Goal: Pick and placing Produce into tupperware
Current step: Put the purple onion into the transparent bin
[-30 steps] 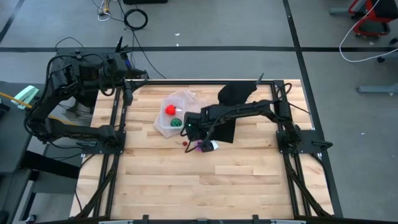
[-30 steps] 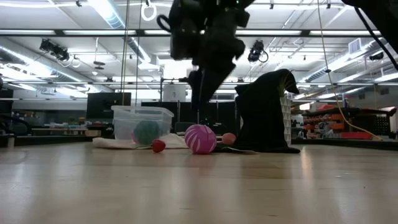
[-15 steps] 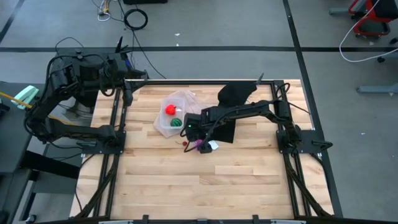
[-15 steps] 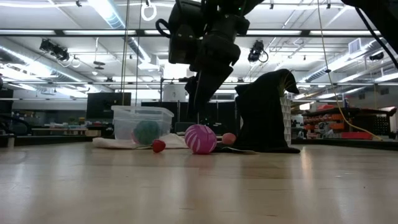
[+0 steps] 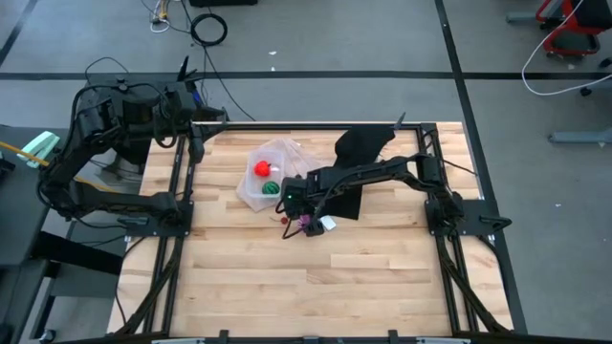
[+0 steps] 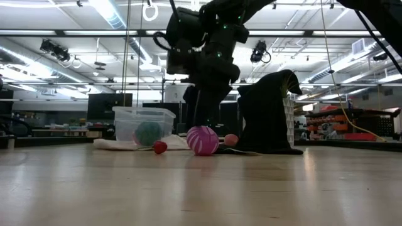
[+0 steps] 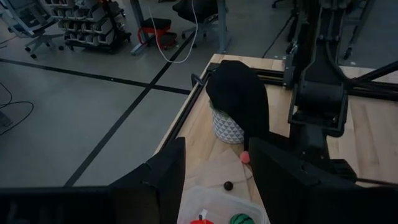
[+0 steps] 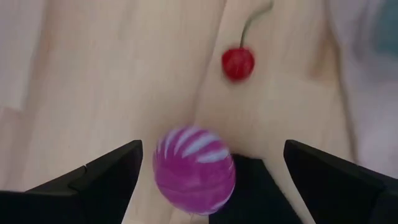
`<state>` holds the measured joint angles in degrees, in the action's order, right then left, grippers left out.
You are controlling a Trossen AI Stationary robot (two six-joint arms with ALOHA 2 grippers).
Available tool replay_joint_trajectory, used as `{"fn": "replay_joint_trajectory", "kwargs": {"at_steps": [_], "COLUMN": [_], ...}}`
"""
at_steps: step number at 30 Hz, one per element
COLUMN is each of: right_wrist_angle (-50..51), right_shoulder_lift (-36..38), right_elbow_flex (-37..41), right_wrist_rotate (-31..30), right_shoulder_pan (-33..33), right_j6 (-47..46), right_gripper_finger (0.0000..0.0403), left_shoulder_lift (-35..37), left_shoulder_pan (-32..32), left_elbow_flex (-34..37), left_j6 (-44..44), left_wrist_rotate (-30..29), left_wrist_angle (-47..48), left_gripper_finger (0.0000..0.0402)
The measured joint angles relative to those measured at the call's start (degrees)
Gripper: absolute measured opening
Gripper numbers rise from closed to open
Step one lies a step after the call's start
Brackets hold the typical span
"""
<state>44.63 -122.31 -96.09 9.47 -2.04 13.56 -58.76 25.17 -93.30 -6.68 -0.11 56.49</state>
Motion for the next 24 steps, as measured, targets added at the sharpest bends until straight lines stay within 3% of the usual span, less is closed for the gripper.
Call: {"fn": "replay_joint_trajectory", "kwargs": {"at_steps": [8, 17, 24], "right_wrist_angle": [0.95, -0.64, -3.9], "right_shoulder_lift": [0.05, 0.05, 0.13], "right_elbow_flex": [0.15, 7.09, 8.1], "right_wrist_rotate": [0.38, 0.28, -1.84], "right_shoulder_pan": [-0.02, 0.96, 2.18], "right_j6": [0.62, -2.2, -3.13], "right_gripper_finger": [0.0398, 0.039, 0.0382], "left_shoulder_lift": [0.0, 0.0, 0.0], "left_shoulder_pan": [-0.02, 0.0, 0.0], "left_elbow_flex": [0.0, 0.0, 0.0], "left_j6": [-0.04, -0.02, -0.04], "left_wrist_rotate": [0.01, -0.01, -0.01], "left_wrist_angle": [0.0, -0.02, 0.0], "left_gripper_finger": [0.0184, 0.0179, 0.0183]}}
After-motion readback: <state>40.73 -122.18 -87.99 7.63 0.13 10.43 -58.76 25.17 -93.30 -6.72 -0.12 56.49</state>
